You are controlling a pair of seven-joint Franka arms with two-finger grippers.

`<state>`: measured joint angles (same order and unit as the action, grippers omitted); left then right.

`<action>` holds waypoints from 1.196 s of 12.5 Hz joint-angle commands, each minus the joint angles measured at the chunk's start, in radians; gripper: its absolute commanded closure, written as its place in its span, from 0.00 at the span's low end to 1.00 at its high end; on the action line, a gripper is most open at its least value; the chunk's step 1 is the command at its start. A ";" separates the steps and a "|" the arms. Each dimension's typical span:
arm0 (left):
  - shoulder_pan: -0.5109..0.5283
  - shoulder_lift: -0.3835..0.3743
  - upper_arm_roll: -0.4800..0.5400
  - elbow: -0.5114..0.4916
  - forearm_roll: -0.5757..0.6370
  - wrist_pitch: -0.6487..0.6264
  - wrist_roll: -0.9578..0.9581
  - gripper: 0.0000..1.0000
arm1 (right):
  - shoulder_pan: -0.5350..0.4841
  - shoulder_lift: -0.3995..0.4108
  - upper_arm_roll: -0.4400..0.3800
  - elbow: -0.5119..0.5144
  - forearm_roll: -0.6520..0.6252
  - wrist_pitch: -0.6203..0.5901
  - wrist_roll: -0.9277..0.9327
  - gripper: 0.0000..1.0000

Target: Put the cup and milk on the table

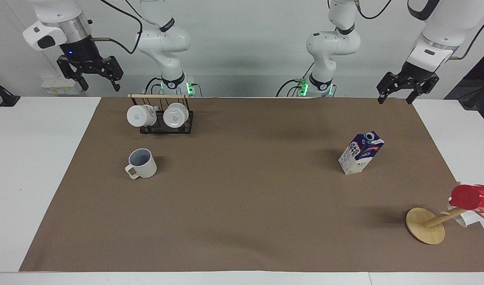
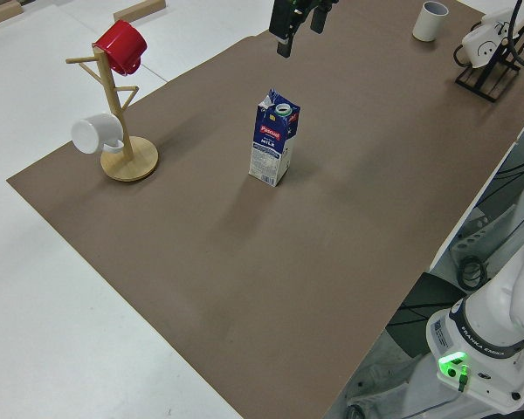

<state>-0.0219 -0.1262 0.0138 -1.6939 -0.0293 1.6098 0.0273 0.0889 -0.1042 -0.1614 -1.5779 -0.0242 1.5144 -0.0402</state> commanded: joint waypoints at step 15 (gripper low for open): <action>-0.010 0.004 0.006 0.017 0.017 -0.019 -0.010 0.00 | 0.000 -0.025 0.007 -0.036 -0.003 0.041 0.068 0.00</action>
<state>-0.0219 -0.1262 0.0138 -1.6939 -0.0293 1.6098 0.0273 0.0890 -0.1042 -0.1614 -1.5821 -0.0243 1.5318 -0.0066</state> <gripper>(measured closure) 0.000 0.000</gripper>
